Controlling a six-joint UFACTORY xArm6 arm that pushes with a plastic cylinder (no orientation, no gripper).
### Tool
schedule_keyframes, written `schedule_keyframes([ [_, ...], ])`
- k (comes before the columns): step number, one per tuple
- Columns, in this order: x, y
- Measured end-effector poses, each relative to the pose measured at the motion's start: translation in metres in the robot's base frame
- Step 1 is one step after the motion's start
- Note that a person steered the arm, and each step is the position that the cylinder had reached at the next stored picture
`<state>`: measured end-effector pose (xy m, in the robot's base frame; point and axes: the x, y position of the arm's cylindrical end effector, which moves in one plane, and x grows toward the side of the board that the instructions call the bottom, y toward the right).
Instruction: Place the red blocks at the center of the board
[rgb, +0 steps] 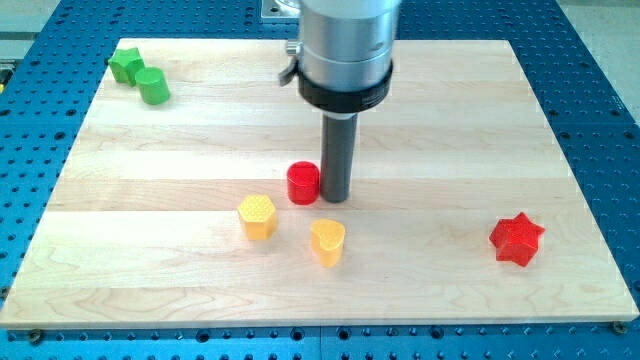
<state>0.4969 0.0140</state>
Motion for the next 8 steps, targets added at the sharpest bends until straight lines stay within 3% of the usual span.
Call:
schedule_keyframes([
  [1,0.014,-0.023],
  [2,-0.009,-0.051],
  [5,-0.047,-0.036],
  [6,-0.008,0.029],
  [7,-0.035,0.137],
  [8,-0.004,0.230],
])
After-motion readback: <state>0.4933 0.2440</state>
